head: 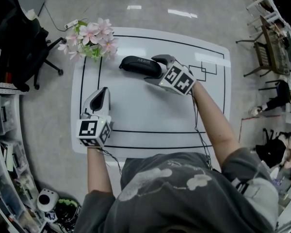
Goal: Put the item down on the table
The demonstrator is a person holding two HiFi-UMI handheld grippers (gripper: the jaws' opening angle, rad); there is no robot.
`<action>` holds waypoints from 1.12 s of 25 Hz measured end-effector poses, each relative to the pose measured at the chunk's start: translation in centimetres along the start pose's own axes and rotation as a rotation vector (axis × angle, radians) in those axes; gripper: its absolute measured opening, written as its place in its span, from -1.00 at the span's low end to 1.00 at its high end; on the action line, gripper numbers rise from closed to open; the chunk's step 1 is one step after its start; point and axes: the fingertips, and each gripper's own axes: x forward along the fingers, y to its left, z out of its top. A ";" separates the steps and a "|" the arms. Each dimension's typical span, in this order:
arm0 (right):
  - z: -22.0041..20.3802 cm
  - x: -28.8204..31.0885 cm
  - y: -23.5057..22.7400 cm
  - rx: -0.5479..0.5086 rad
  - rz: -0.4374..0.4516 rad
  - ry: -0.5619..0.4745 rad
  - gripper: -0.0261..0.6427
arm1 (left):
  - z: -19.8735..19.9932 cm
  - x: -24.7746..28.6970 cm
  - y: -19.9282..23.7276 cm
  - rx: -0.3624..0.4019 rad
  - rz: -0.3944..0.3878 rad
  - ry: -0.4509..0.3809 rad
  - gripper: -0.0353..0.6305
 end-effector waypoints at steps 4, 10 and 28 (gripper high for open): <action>0.3 -1.8 0.5 0.006 -0.015 -0.020 0.14 | 0.5 -0.4 -0.8 0.012 -0.012 -0.011 -0.88; 0.4 -4.7 1.8 0.024 -0.050 -0.081 0.02 | 1.3 -2.0 -2.9 0.029 0.005 -0.035 -0.88; -1.1 -15.3 9.8 0.024 0.004 -0.314 -0.86 | 2.2 -9.2 -15.5 0.083 0.117 -0.143 -0.88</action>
